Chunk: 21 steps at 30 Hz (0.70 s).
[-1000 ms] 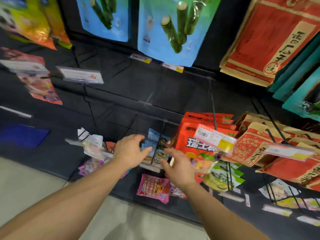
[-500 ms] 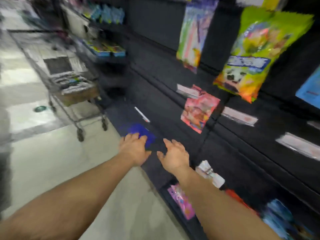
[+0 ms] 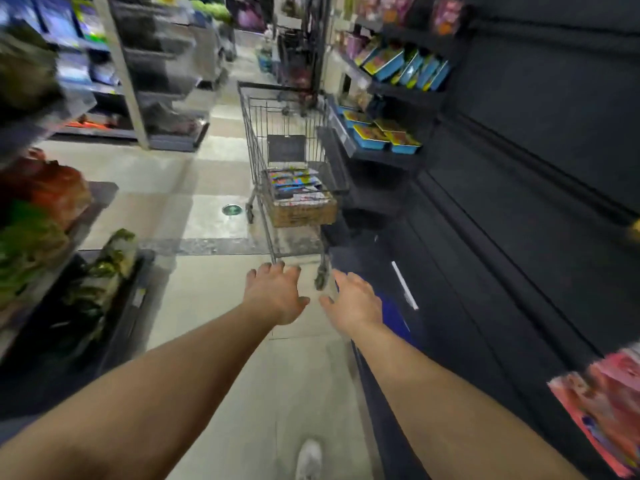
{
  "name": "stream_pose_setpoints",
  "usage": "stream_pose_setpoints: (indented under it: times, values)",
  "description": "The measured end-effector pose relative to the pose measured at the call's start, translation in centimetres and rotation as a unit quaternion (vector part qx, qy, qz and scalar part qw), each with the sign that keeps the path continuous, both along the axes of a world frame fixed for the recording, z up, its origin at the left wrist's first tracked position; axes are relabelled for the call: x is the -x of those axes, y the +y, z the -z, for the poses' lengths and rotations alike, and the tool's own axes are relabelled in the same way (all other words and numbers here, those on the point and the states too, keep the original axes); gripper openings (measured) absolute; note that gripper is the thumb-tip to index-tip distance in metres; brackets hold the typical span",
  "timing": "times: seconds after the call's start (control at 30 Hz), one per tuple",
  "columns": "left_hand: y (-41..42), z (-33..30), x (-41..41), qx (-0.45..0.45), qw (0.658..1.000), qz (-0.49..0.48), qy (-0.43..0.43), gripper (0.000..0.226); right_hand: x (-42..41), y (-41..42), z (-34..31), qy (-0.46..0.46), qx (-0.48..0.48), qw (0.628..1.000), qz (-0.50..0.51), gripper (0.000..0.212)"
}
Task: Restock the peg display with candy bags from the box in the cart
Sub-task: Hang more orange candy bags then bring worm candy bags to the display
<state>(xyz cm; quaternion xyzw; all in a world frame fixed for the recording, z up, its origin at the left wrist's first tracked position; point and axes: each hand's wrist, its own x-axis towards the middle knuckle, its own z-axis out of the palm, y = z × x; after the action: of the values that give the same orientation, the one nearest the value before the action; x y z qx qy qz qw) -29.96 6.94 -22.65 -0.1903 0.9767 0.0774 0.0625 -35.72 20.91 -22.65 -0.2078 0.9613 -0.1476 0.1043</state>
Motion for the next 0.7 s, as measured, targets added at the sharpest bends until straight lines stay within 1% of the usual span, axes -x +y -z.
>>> stream_pose_setpoints:
  times: [0.17,0.27,0.33,0.53,0.7]
  values:
    - [-6.4,-1.4,8.4,0.004,0.998,-0.055,-0.007,0.067,10.2,-6.2,-1.7,-0.009,0.013,0.999,-0.043,0.06]
    - [-10.1,-3.0,13.8,0.019,0.995,-0.089,0.028,0.066,16.8,-9.5,-4.0,0.015,0.032,0.998,-0.06,0.055]
    - [-12.2,-3.1,16.6,0.013,0.994,-0.102,0.038,0.066,20.4,-11.7,-4.6,0.011,0.035,0.997,-0.069,0.054]
    - [-18.9,-1.6,22.8,-0.005,0.988,-0.152,0.029,0.07,27.5,-18.5,-3.3,-0.018,0.022,0.995,-0.095,0.054]
    - [-25.7,-0.1,29.1,-0.006,0.989,-0.147,0.018,0.07,34.5,-23.7,-1.5,-0.045,0.019,0.996,-0.074,0.054]
